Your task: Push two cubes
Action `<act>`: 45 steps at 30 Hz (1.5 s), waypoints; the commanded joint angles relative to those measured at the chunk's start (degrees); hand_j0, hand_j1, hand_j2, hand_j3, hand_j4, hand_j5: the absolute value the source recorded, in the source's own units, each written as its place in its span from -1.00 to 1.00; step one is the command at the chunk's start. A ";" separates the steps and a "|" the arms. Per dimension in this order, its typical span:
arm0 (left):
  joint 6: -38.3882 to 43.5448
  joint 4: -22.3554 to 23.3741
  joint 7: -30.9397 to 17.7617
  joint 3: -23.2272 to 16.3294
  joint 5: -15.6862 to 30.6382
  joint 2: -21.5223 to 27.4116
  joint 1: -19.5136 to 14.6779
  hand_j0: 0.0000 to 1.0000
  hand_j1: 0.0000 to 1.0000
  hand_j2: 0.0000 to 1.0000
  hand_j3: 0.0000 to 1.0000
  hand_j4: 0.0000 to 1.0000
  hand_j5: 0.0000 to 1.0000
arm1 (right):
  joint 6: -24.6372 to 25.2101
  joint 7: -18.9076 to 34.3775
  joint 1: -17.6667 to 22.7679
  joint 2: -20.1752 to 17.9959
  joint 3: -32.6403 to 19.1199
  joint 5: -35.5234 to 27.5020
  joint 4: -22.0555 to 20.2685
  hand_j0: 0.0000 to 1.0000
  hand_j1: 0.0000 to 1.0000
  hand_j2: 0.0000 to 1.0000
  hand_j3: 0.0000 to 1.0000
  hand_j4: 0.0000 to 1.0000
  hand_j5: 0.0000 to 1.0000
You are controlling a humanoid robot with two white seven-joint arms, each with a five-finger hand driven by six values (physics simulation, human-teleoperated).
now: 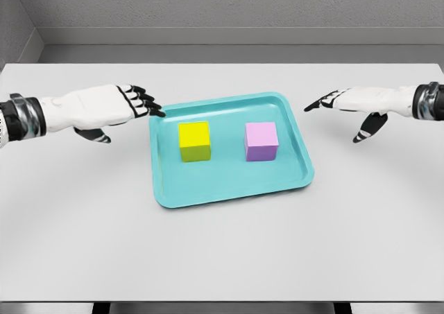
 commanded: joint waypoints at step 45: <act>0.13 1.81 -0.23 -1.56 -6.23 -6.75 2.11 0.17 0.17 0.17 0.17 0.17 0.17 | 0.14 2.65 -6.24 8.45 8.42 9.59 -1.95 -0.74 -0.74 -0.74 -0.74 -0.74 -0.74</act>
